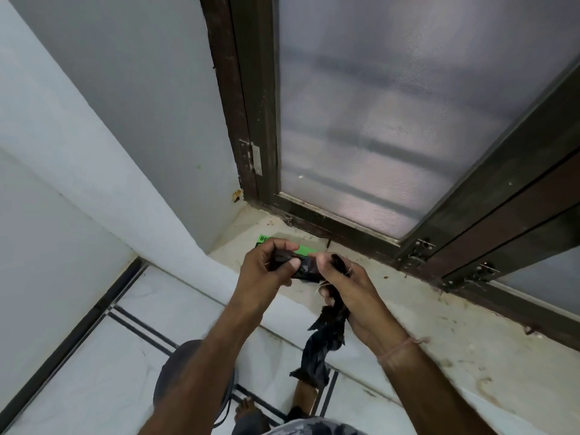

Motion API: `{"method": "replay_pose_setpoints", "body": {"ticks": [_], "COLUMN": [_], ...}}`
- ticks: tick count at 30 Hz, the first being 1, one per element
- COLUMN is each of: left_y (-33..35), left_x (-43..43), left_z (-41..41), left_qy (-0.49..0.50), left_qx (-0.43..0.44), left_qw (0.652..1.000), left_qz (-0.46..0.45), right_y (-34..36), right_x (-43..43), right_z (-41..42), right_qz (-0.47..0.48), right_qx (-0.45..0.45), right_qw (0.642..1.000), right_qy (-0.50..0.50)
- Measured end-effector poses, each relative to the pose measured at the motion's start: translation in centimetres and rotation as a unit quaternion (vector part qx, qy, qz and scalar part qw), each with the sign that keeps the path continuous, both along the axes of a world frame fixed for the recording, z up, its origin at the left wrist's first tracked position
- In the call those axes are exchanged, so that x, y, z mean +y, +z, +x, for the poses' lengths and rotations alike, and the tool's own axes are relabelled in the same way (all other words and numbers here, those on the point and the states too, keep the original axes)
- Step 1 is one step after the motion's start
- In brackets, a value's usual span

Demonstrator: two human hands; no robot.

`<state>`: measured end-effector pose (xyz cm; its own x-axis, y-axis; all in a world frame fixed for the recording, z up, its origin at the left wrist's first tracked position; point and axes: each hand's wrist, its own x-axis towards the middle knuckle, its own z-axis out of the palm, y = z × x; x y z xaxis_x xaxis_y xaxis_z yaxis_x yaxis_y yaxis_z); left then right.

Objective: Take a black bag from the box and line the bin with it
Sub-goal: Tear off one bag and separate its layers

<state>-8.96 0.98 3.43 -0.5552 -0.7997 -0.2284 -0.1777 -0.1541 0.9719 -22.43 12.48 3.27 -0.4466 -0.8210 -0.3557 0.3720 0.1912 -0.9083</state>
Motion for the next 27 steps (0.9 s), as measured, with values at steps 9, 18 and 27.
{"method": "replay_pose_setpoints", "body": {"ticks": [9,18,27], "left_y": [-2.2,-6.1,-4.9], "left_x": [-0.9,-3.5,-4.3], "left_z": [-1.3,-2.5,-1.8], "left_qy": [-0.019,-0.215,-0.221], "left_qx": [-0.041,-0.383,-0.283], "left_qw": [0.998,0.801,0.849], "left_qz": [-0.05,-0.408,-0.387], "right_y": [-1.8,-3.8,-3.9], "right_x": [0.7,2.5,2.5], "right_z": [-1.4,-2.2,-1.7], "right_qz": [0.007,0.061,0.104], "right_qx": [0.07,0.107,0.182], "right_qw": [0.989,0.974,0.966], "right_qy": [-0.127,-0.191,-0.153]}}
